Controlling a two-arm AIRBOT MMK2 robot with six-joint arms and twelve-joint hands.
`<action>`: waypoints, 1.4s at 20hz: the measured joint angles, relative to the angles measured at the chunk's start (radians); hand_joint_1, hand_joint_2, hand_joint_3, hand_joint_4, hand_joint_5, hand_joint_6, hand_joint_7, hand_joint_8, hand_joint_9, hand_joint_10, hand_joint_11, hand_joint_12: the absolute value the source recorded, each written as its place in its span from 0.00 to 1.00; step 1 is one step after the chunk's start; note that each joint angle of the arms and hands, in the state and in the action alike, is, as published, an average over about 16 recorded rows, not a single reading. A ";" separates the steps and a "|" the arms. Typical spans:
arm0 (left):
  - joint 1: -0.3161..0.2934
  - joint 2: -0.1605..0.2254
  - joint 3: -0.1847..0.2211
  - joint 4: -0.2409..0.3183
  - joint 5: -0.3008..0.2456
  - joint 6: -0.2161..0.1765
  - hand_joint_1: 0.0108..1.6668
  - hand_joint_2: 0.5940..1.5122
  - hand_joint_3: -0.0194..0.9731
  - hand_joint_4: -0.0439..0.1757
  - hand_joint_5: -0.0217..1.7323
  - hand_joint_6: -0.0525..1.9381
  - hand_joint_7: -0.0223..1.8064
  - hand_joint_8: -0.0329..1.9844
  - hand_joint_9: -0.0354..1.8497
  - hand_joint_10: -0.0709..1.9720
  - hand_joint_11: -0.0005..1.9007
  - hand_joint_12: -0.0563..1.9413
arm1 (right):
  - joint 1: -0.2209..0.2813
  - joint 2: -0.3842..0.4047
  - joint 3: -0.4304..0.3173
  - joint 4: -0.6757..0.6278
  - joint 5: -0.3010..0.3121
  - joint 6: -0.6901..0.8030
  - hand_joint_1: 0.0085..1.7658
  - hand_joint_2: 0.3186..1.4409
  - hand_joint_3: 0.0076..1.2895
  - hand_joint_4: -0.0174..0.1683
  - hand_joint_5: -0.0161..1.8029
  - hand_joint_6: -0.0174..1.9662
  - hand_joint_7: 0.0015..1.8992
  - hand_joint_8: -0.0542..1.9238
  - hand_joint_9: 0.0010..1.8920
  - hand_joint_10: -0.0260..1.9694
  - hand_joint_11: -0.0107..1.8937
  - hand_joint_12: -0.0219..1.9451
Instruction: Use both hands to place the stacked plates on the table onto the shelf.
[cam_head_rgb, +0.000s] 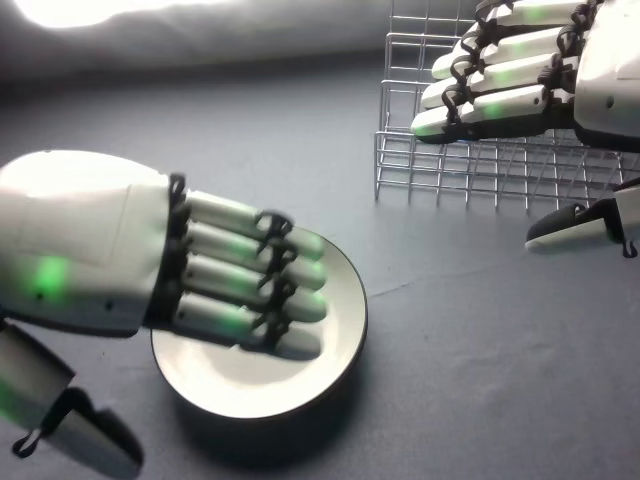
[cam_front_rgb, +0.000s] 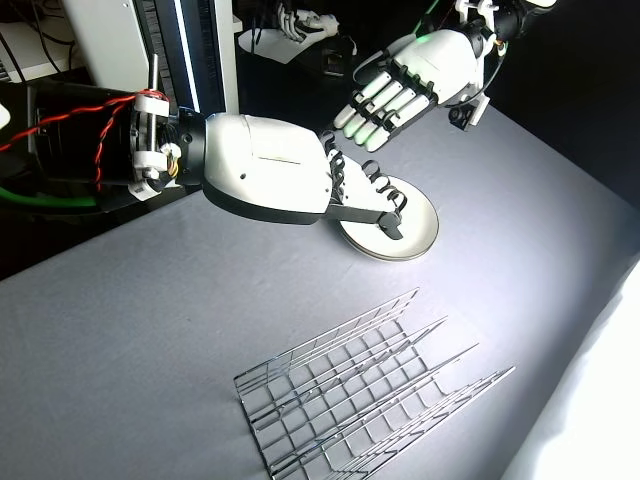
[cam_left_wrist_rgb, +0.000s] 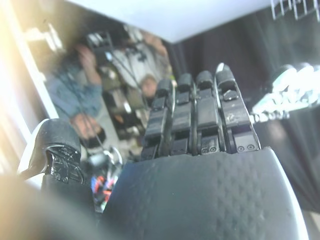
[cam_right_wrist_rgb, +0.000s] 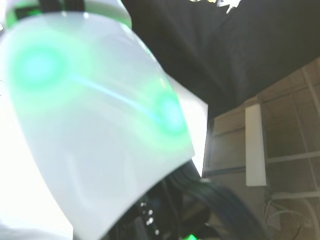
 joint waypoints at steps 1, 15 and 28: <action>0.005 -0.004 0.010 0.019 0.000 -0.002 0.01 0.64 0.04 0.19 0.08 0.02 0.06 0.01 0.05 0.03 0.01 0.08 | 0.000 -0.003 0.003 0.000 0.001 0.000 0.26 0.72 0.00 0.11 0.19 0.02 0.16 0.03 0.14 0.01 0.01 0.34; 0.079 -0.072 0.147 0.167 0.051 0.024 0.00 0.61 0.04 0.21 0.04 0.03 0.03 0.02 0.03 0.03 0.01 0.04 | -0.005 -0.013 0.007 0.000 0.041 0.015 0.22 0.75 0.01 0.11 0.15 0.02 0.13 0.03 0.12 0.01 0.01 0.27; 0.142 -0.102 0.219 0.176 0.074 0.080 0.00 0.58 0.04 0.23 0.05 0.04 0.04 0.02 0.04 0.04 0.01 0.04 | -0.019 -0.011 0.007 0.000 0.067 0.014 0.10 0.80 0.00 0.11 0.13 0.02 0.11 0.03 0.10 0.01 0.01 0.28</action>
